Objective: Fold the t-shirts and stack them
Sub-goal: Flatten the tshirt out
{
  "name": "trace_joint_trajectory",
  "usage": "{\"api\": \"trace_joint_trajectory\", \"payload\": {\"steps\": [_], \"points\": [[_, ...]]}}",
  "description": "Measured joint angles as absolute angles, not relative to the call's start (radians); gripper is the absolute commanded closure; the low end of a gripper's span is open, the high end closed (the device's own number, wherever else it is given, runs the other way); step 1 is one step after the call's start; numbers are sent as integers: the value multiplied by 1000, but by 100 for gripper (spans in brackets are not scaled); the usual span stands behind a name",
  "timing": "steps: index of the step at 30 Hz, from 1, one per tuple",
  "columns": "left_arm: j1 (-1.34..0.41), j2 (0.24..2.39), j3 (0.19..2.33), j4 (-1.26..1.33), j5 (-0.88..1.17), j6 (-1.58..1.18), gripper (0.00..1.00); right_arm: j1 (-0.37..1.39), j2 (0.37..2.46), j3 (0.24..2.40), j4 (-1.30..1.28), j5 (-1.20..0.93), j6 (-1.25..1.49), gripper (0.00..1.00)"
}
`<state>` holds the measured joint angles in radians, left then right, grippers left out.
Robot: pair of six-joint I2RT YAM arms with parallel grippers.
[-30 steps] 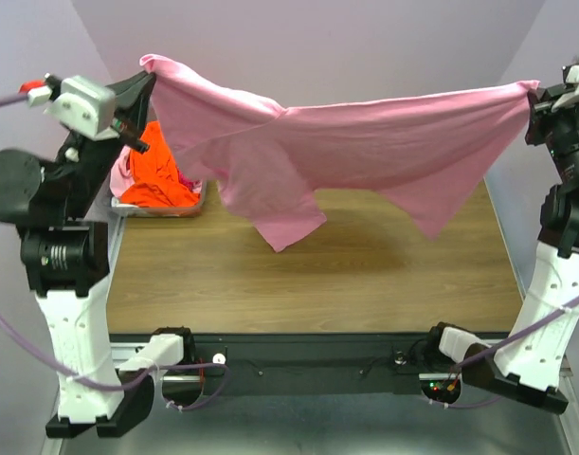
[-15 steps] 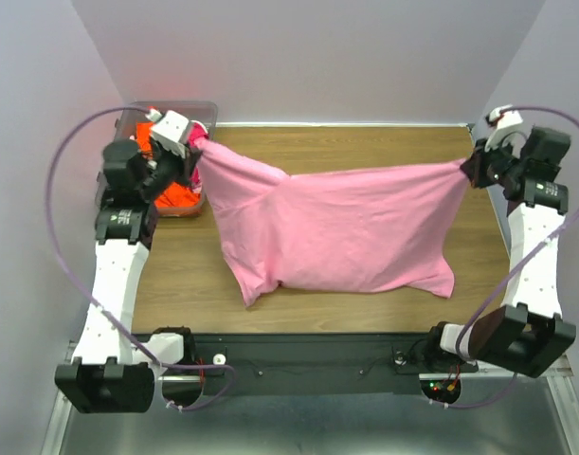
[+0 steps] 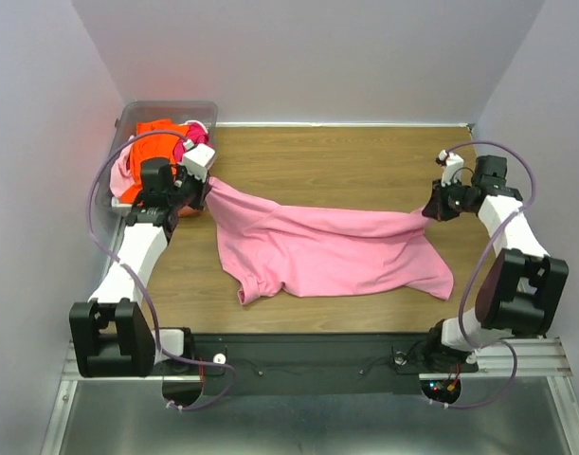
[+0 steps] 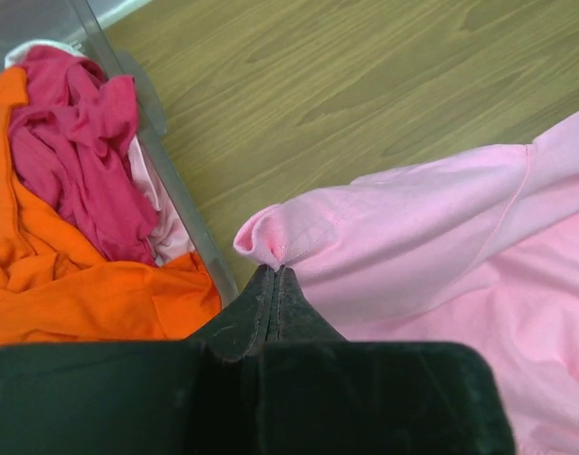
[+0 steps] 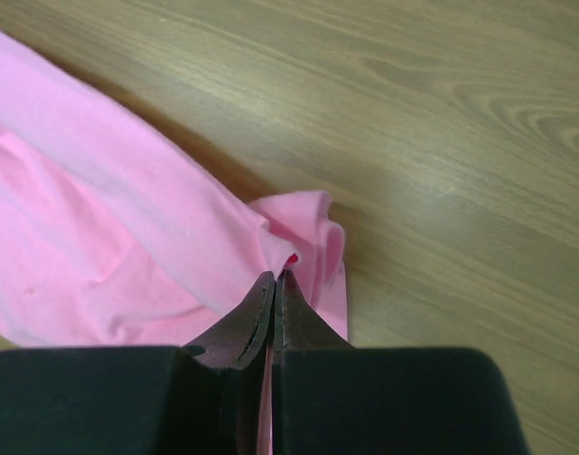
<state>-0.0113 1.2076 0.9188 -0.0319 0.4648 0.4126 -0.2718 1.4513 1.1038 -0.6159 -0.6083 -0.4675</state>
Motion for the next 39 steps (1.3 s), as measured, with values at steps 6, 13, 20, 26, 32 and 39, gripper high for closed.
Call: {"api": "trace_joint_trajectory", "payload": {"steps": [6,13,20,26,32,39], "points": [[-11,1338,919,34,431,399,100,-260,1651,1154,-538,-584,-401,93],[-11,1510,1026,71,373,374,100,-257,1857,1349,-477,-576,-297,35],[-11,1649,1190,85,356,360,100,-254,1975,1518,-442,-618,-218,30],[-11,1734,1267,81,344,361,100,-248,2057,1582,-436,-640,-184,37],[-11,1781,1291,67,340,361,100,-181,2121,1583,-437,-588,-190,38],[-11,1785,1295,59,343,360,100,-92,2146,1585,-434,-477,-247,36]]}}
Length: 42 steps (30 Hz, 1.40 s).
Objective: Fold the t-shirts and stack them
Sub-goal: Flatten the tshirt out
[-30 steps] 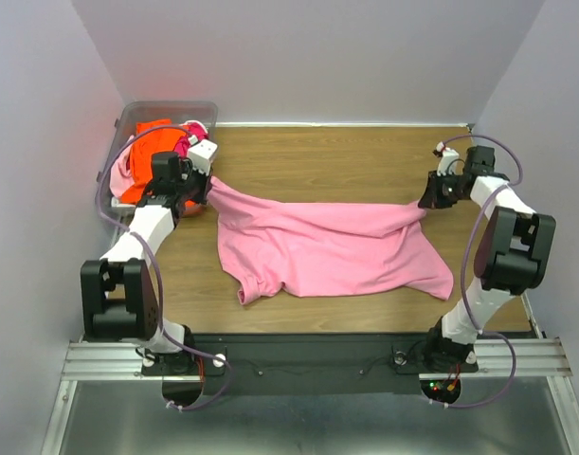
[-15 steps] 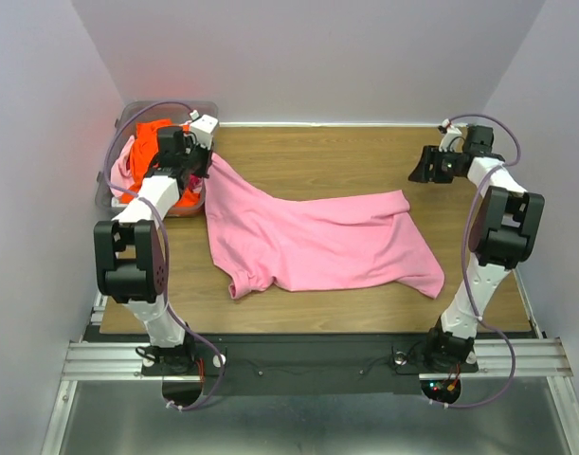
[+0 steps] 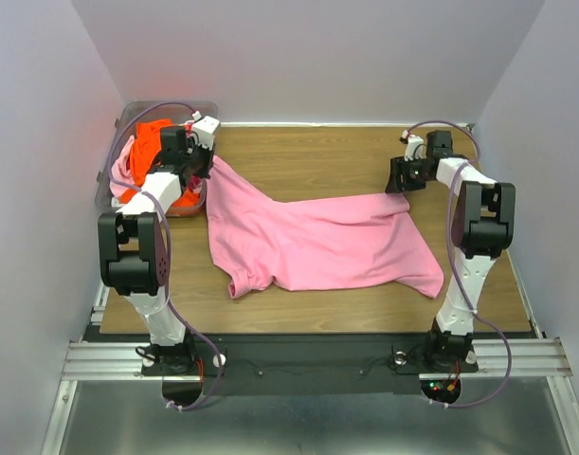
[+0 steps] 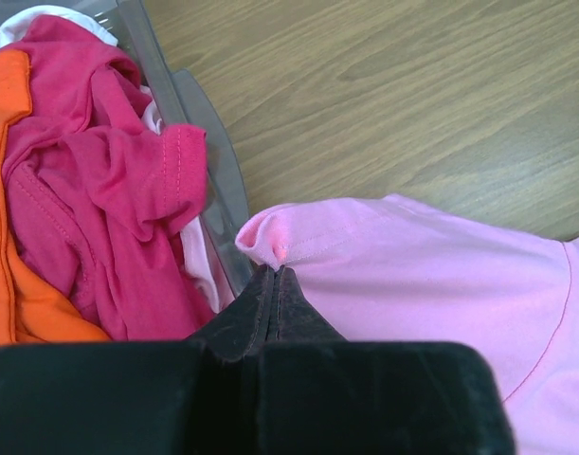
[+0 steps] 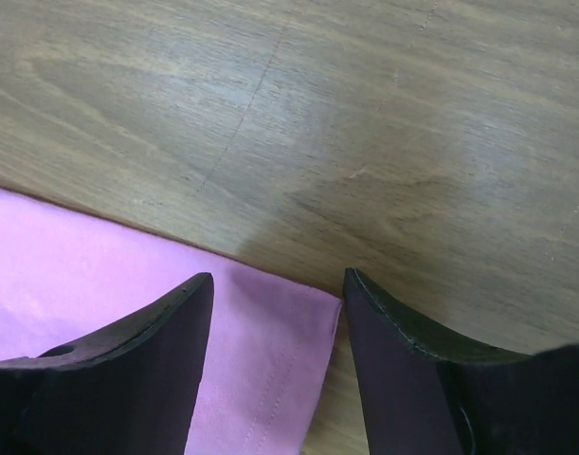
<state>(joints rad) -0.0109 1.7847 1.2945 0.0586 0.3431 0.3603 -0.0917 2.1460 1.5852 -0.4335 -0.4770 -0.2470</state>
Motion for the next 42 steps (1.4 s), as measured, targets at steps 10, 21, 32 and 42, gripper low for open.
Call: {"api": "trace_joint_trajectory", "payload": {"steps": [10,21,32,42], "points": [[-11,1785,1314,47,351,357,100,-89,2110,1528,-408,-417,-286,34],[-11,1785,1317,41,355,357,100,-92,2094,1512,-415,-411,-292,47],[-11,1785,1317,39,357,356,100,-49,2068,1452,-355,-300,-360,69],[-11,1787,1340,11,364,349,100,-30,2062,1449,-344,-266,-364,99]]}}
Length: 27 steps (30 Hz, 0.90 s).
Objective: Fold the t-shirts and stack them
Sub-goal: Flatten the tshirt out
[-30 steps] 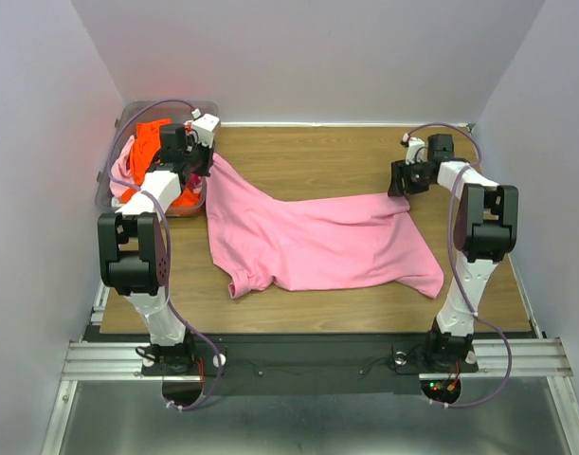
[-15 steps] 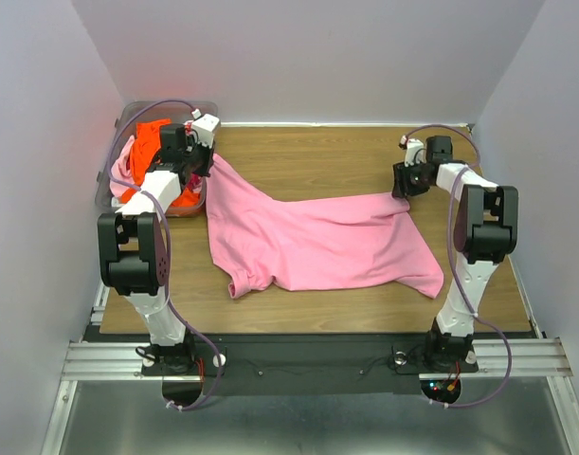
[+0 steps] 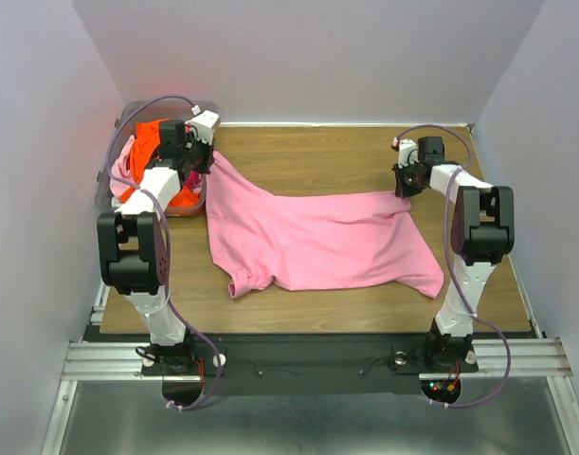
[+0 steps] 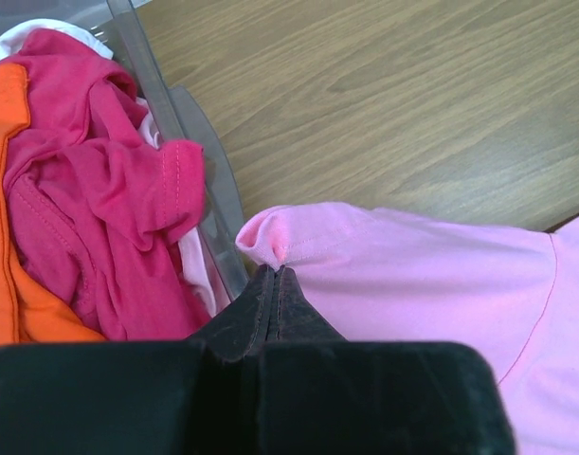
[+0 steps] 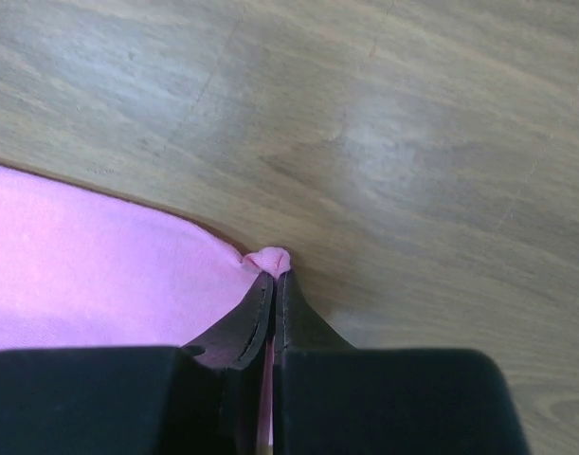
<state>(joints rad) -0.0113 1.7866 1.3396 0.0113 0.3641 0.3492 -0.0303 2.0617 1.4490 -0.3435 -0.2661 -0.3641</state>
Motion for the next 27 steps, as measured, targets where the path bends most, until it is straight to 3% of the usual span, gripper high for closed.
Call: {"api": "trace_joint_trajectory", "payload": {"steps": [10,16,27], "points": [[-12,1800,1606,-126,408,313,100,-45,1979,1563,-438,-242,-329,99],[-13,1754,1739,-141,414,287,100,-80,1782,1719,-441,-217,-317,99],[-14,1297,1699,-158,411,236,100,-111,1325,1724,-446,-143,-330,99]]}}
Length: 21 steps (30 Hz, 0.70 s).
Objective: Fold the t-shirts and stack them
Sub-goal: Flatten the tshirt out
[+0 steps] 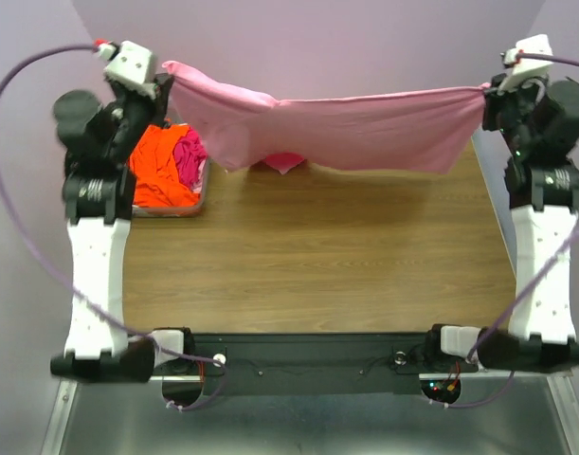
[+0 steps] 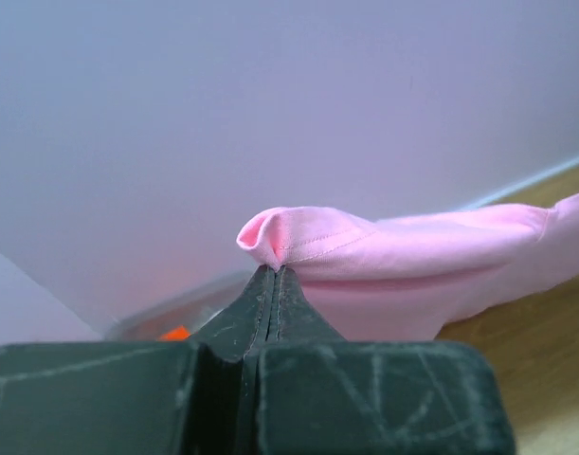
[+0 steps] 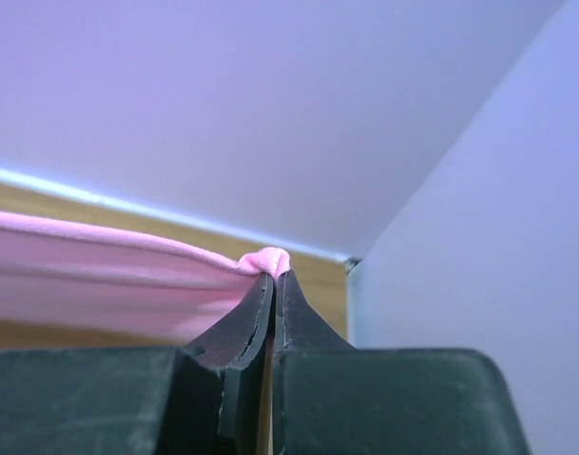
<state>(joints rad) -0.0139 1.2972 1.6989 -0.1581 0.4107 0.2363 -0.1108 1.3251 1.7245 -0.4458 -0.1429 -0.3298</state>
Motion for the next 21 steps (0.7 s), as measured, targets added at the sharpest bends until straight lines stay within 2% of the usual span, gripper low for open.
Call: {"api": "trace_joint_trajectory", "payload": {"steps": [6,13,18,21], "points": [[-14,1005,1686,-134,393,220,100,-111,1102,1799,-449,-64,-348,99],[-14,760,1692,-93,346,215,100,-111,958,1949,-442,-6,-381,99],[-14,736,1766,-90,322,216,100,-112,895,1999,-424,1,-420,99],[-14,736,1752,-111,323,228,100,-112,888,1958,-403,-1,-441,99]]}}
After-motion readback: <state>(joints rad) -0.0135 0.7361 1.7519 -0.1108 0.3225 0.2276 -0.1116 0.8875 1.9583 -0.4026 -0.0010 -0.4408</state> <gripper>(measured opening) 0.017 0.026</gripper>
